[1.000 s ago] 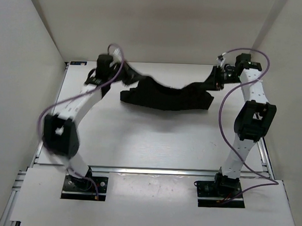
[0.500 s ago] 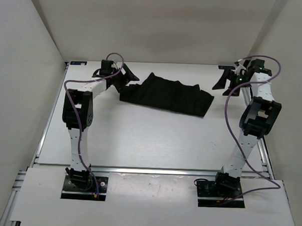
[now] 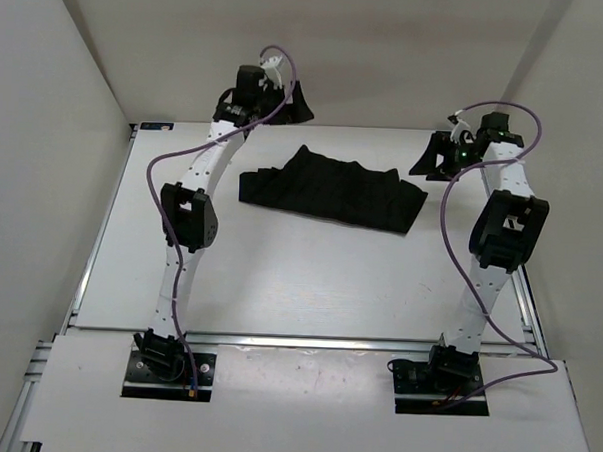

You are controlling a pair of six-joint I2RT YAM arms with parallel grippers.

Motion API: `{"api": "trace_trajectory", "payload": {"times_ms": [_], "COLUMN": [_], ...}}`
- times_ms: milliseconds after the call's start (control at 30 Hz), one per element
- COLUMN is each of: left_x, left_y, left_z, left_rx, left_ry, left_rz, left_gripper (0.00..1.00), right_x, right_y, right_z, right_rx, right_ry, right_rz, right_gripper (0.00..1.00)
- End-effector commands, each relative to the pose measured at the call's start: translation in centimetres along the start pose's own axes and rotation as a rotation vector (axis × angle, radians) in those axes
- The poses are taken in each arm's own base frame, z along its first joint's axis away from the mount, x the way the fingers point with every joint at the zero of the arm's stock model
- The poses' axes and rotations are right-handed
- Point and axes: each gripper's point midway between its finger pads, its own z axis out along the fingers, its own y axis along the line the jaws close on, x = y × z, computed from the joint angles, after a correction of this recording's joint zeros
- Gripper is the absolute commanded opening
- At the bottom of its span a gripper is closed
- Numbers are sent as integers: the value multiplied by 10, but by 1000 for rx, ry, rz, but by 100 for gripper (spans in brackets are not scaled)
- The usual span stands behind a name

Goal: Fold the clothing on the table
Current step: Fold the skirt

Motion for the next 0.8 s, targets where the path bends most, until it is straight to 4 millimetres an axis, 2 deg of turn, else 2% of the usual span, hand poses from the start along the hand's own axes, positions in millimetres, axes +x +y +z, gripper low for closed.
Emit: {"api": "trace_trajectory", "payload": {"times_ms": [0, 100, 167, 267, 400, 433, 467, 533, 567, 600, 767], "left_x": [72, 74, 78, 98, 106, 104, 111, 111, 105, 103, 107], "left_y": [50, 65, 67, 71, 77, 69, 72, 72, 74, 69, 68], "left_z": [13, 25, 28, 35, 43, 47, 51, 56, 55, 57, 66], "left_rx": [-126, -137, -142, -136, -136, -120, -117, -109, -110, -96, -75], "left_ry": [172, 173, 186, 218, 214, 207, 216, 204, 187, 173, 158], "left_rz": [56, 62, 80, 110, 111, 126, 115, 121, 115, 120, 105], "left_gripper": [99, 99, 99, 99, 98, 99, 99, 99, 98, 99, 97], "right_x": [-8, -10, -7, 5, 10, 6, 8, 4, 5, 3, 10], "right_y": [4, 3, 5, 7, 5, 4, 2, 2, 1, 2, -5], "right_z": [21, 36, 46, 62, 70, 70, 73, 74, 74, 76, 83], "right_rx": [-9, 35, 65, 75, 102, 108, 112, 119, 120, 125, 141], "right_ry": [4, 24, 34, 73, 104, 94, 100, 98, 101, 99, 117], "right_rz": [-80, -93, -88, -117, -128, -139, -138, -139, -144, -153, -141], "right_gripper": [89, 92, 93, 93, 91, 90, 89, 89, 88, 88, 87]}}
